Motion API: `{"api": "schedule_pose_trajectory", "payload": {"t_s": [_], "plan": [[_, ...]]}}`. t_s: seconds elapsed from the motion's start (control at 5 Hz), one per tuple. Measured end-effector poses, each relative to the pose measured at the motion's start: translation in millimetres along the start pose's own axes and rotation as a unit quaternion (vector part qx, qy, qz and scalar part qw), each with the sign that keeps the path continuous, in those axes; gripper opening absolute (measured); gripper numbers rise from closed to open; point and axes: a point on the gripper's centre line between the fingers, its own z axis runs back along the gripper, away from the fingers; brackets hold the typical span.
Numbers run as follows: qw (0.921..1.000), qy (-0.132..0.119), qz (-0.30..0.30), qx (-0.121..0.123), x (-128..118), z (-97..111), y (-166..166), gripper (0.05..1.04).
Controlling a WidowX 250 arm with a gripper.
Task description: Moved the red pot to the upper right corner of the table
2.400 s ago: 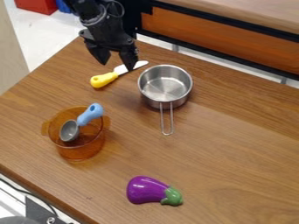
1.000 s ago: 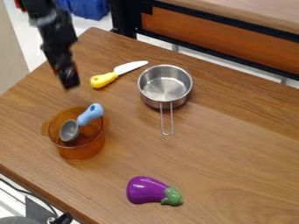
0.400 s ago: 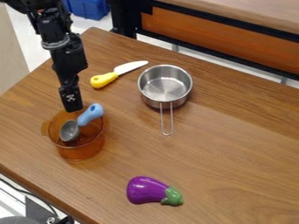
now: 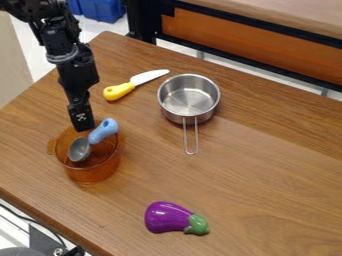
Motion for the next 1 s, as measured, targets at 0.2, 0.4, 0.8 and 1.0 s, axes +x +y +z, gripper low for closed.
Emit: {"api": "schedule_pose_trajectory", "payload": {"t_s": [0.2, 0.4, 0.8, 1.0], "plan": [[1.0, -0.002, 0.005, 0.007, -0.3, -0.2, 2.2, 1.0], [0.9999, -0.004, 0.01, 0.012, -0.5, -1.8, 2.2, 1.0], [0.9997, 0.0, 0.02, 0.012, -2.1, -7.1, -0.2, 1.0], [0.9997, -0.001, 0.016, 0.018, -3.0, -11.5, -1.0, 0.989]]}}
